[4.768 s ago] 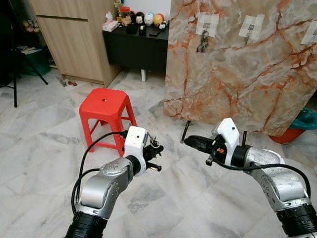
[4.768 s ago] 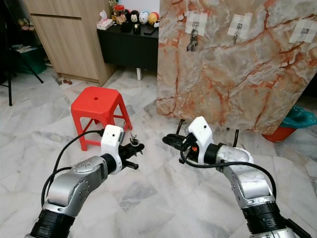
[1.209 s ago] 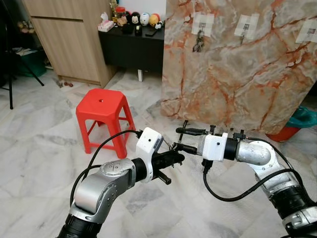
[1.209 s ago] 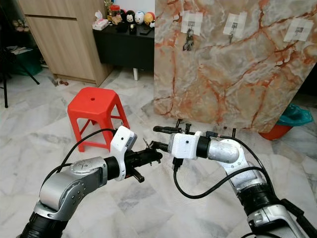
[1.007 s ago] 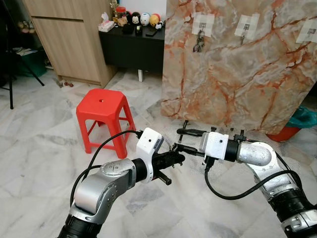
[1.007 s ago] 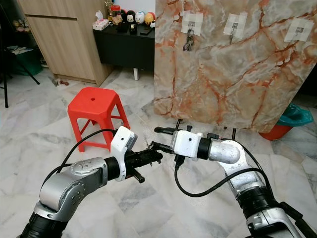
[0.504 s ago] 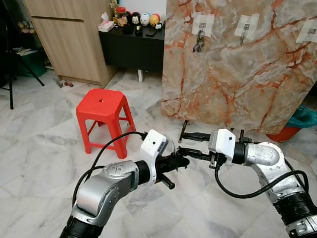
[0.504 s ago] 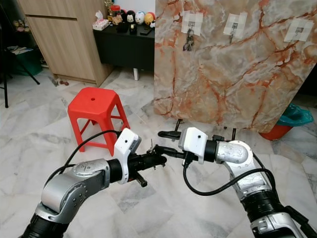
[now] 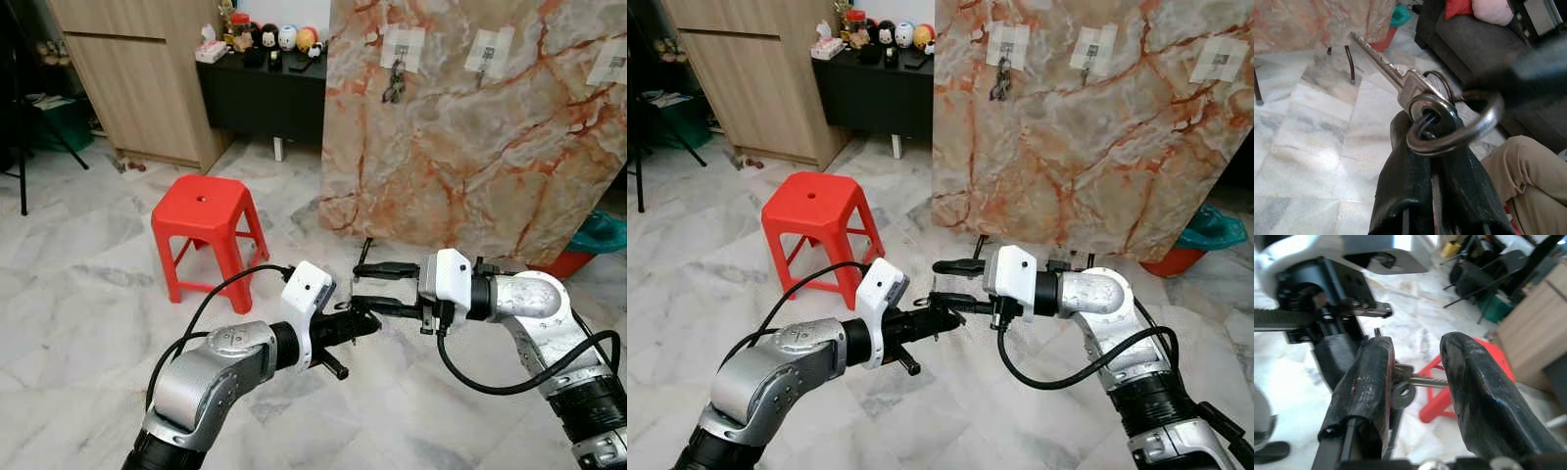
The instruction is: Hang keys on a hook
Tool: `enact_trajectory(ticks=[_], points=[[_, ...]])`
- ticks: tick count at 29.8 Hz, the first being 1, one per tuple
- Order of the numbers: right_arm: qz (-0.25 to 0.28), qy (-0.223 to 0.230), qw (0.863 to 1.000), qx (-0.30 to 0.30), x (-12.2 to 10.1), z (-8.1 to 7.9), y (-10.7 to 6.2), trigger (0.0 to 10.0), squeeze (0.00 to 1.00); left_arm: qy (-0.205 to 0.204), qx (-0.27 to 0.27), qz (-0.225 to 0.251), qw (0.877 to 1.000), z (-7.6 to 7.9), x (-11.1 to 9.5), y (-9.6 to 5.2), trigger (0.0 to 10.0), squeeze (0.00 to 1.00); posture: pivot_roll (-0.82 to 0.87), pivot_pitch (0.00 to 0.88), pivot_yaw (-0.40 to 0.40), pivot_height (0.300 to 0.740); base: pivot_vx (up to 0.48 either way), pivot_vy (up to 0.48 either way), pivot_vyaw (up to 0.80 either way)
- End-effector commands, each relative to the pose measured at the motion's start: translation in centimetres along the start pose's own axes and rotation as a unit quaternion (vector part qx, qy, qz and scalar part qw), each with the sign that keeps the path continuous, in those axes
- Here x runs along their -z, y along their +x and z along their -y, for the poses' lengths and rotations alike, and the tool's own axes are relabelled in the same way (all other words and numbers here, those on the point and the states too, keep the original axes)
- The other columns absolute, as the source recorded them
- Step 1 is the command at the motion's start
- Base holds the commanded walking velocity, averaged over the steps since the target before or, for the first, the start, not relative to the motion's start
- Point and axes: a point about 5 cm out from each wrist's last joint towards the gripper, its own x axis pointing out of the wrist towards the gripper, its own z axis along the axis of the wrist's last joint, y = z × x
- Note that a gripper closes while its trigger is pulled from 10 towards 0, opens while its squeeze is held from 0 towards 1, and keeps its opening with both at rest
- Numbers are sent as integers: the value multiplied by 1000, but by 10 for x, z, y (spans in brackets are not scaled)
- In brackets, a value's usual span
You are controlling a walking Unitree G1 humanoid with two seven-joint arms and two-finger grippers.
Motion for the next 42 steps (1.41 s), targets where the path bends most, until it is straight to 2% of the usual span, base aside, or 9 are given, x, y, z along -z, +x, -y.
enact_trajectory(ticks=[1,10,24,25,28,30,34,39,42], points=[[22,-16,999,-31,-11,-4,8,10000,0,-5,19,-14,1000,8,4,6,10000,0,0,0,-19,740,0,0,0],[9,-12,999,-49,-11,-7,5,10000,0,-5,17,-15,1000,7,4,6,10000,0,-2,0,-18,740,0,0,0],[-62,-81,994,-46,1,-7,7,10000,0,-5,12,-14,1000,6,3,6,10000,0,0,0,-18,740,0,0,0],[-62,-92,994,-20,0,0,7,10000,0,-5,12,-13,1000,6,3,6,10000,0,-1,0,-17,740,0,0,0],[-63,-99,993,-10,0,2,7,10000,0,-5,11,-13,1000,6,3,6,10000,0,0,0,-18,740,0,0,0],[-61,-121,990,31,-4,13,6,10000,0,-6,11,-13,1000,6,3,6,10000,0,1,0,-18,740,0,0,0],[-49,-137,987,66,-10,23,6,10000,0,-5,11,-12,1000,6,3,6,10000,0,1,0,-18,740,0,0,0],[-28,-138,986,87,-15,28,7,10000,0,-5,12,-12,1000,6,3,6,10000,0,0,0,-16,740,0,0,0],[-15,-119,989,85,-15,26,7,10000,0,-5,13,-12,1000,7,3,6,10000,0,1,0,-17,740,0,0,0]])
